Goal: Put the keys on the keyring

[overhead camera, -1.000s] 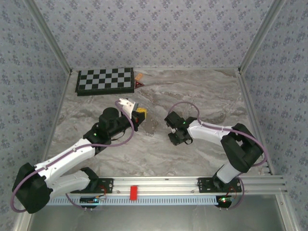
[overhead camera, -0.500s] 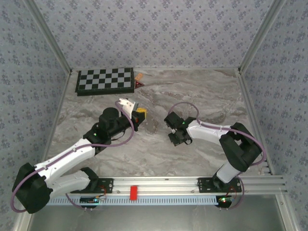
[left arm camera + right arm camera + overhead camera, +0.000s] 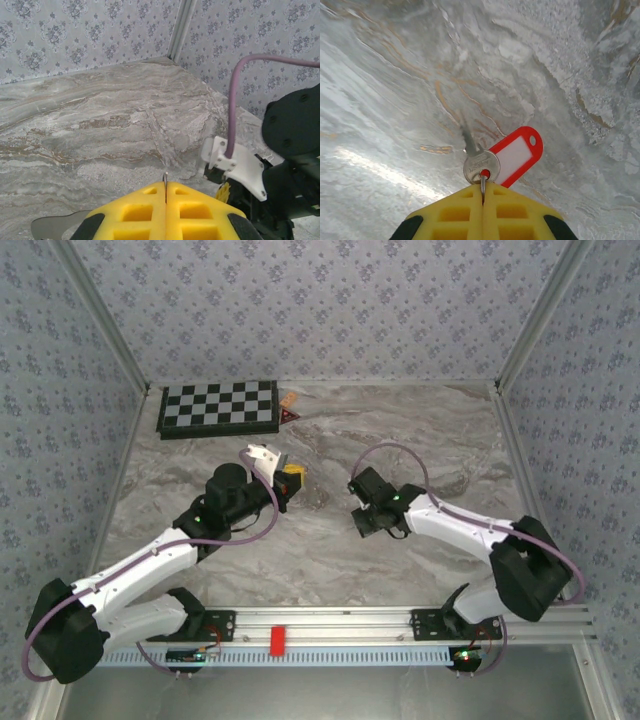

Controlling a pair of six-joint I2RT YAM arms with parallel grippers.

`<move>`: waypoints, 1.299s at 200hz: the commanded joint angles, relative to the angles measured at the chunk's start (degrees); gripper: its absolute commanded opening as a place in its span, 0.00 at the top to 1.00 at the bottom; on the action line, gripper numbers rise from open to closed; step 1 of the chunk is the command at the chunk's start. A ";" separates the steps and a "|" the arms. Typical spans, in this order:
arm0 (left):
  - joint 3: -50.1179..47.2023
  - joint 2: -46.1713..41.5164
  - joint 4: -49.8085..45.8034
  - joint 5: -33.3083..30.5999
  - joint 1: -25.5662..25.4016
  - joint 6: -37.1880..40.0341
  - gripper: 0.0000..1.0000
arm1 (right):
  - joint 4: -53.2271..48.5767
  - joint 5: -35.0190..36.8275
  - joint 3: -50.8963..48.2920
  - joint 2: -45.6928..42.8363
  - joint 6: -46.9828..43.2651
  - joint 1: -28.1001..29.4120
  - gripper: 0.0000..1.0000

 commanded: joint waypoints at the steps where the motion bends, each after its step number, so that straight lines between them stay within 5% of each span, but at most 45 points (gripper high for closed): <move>1: 0.89 -1.06 1.78 -0.52 -0.47 0.51 1.00 | 1.71 -2.04 -1.53 -1.35 -0.97 -0.13 1.00; 152: 1.11 -0.95 1.76 -0.21 -0.77 0.33 1.00 | 1.35 -4.54 -0.22 10.60 7.10 3.30 0.99; 200: 1.07 -1.24 1.65 -0.23 -0.74 0.42 1.00 | -1.74 -5.55 2.00 8.31 6.24 3.05 0.78; 260: 0.94 -1.48 1.69 -0.51 -0.76 0.37 1.00 | -5.65 -6.21 5.56 6.81 3.38 0.59 0.75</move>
